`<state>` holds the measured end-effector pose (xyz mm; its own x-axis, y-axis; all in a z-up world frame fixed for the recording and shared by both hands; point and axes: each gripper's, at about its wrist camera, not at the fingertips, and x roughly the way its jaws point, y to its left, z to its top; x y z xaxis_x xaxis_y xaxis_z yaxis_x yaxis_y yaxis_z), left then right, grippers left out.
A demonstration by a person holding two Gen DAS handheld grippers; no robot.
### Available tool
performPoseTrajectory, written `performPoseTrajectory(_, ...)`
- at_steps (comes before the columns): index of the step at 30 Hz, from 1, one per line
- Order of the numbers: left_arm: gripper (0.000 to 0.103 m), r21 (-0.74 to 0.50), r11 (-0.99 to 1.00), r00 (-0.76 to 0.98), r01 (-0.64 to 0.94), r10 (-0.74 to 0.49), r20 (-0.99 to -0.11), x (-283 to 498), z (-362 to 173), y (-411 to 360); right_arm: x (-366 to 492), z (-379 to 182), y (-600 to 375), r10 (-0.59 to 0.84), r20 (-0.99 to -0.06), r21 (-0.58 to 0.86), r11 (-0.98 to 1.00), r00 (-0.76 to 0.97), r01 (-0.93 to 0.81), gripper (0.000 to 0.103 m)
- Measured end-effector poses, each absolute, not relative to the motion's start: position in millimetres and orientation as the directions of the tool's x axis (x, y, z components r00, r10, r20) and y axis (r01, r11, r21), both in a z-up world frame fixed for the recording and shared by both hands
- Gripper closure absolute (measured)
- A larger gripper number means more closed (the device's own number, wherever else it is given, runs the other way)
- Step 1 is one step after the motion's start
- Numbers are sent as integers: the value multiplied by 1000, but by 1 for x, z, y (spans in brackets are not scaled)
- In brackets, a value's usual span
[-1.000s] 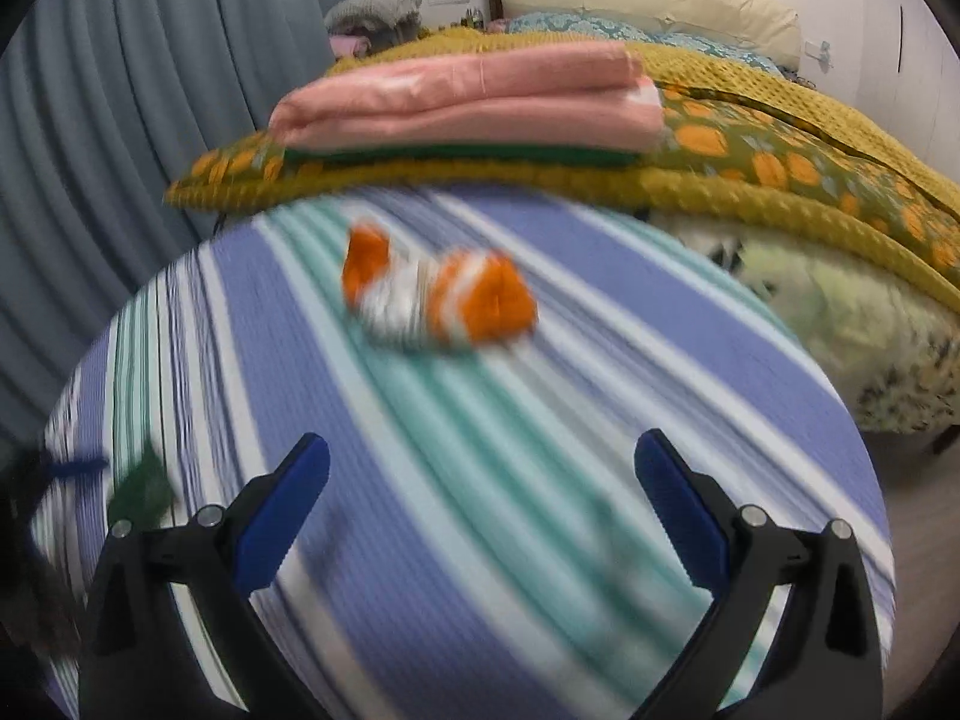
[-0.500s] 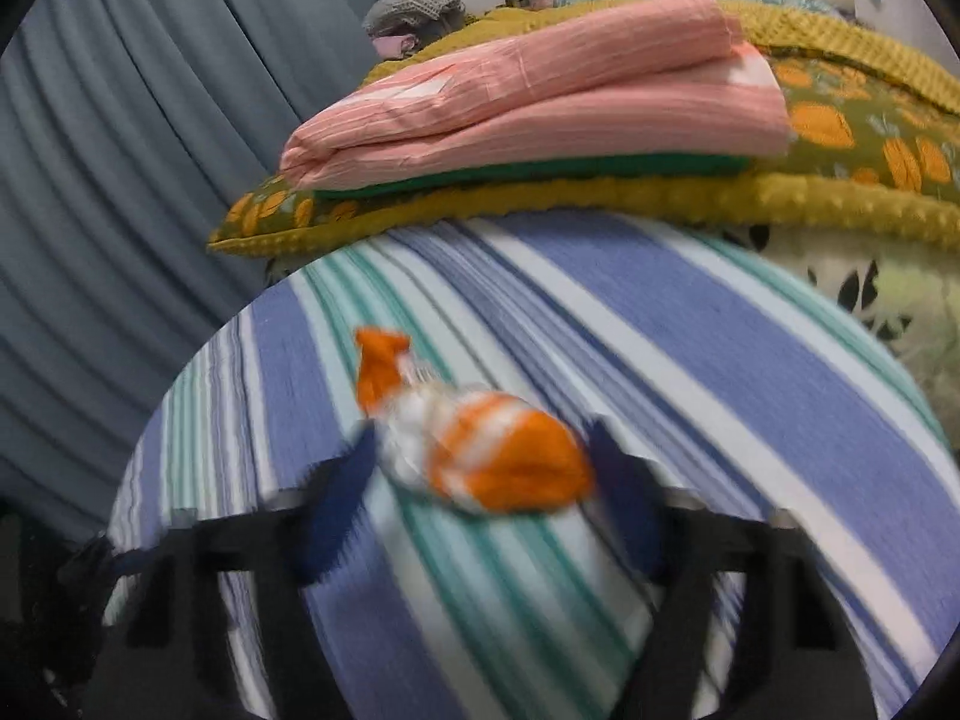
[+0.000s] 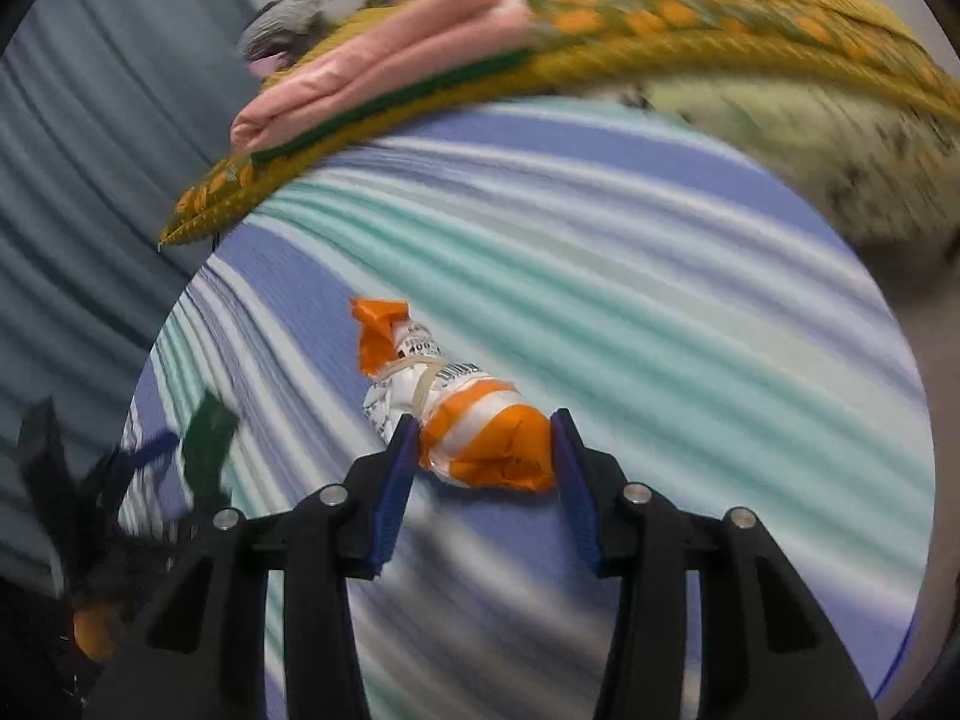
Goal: Collect trash
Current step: 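Grasp the orange-white wrapper with the right tool, then carry the green and orange-white wrappers to the wastebasket and release both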
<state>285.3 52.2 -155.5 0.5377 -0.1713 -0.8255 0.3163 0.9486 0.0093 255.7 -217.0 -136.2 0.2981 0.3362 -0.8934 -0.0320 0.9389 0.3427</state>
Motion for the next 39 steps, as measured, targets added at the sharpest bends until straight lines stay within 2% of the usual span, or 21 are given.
performPoseTrajectory(2, 5, 9, 949, 538, 316, -171, -826, 285, -155, 52, 227, -133, -219, 356, -889, 368, 930, 287, -11, 54)
performPoseTrajectory(4, 5, 9, 949, 538, 316, -171, -826, 285, -155, 52, 204, -131, -218, 388, -877, 405, 914, 282, 3, 35)
performPoseTrajectory(7, 5, 9, 949, 538, 316, -171, -826, 285, -155, 52, 174, -128, -209, 396, -874, 402, 915, 282, -36, 32)
performPoseTrajectory(13, 5, 9, 949, 538, 316, -172, -825, 285, -155, 52, 147, -135, -180, 193, -905, 134, 975, 379, -176, 29)
performPoseTrajectory(16, 5, 9, 949, 538, 316, -172, -825, 285, -155, 52, 142, -131, -179, 240, -893, 173, 964, 380, -203, 28)
performPoseTrajectory(18, 5, 8, 949, 538, 316, -173, -825, 285, -155, 52, 149, -123, -178, 241, -885, 150, 957, 398, -247, 28)
performPoseTrajectory(21, 5, 8, 949, 538, 316, -172, -825, 285, -155, 52, 174, -114, -174, 274, -874, 135, 930, 401, -342, 19)
performPoseTrajectory(27, 5, 5, 949, 538, 315, -174, -825, 285, -155, 52, 223, -132, -153, 336, -913, 181, 841, 232, -510, 20)
performPoseTrajectory(29, 5, -22, 948, 536, 319, -199, -820, 285, -154, 55, 229, -137, -147, 317, -927, 172, 835, 201, -523, 35)
performPoseTrajectory(30, 5, -45, 943, 533, 329, -225, -816, 285, -153, 59, 230, -139, -146, 308, -932, 170, 834, 189, -525, 48)
performPoseTrajectory(31, 5, -52, 941, 529, 336, -234, -816, 286, -153, 59, 229, -139, -145, 303, -936, 171, 836, 179, -522, 55)
performPoseTrajectory(33, 7, -28, 936, 523, 350, -220, -824, 287, -153, 57, 223, -135, -145, 295, -935, 164, 850, 195, -500, 55)
performPoseTrajectory(37, 22, 15, 935, 523, 355, -185, -832, 293, -151, 47, 200, -124, -158, 297, -928, 173, 879, 226, -443, 56)
performPoseTrajectory(39, 37, 15, 938, 527, 345, -180, -831, 298, -149, 42, 194, -118, -166, 298, -924, 181, 892, 239, -414, 56)
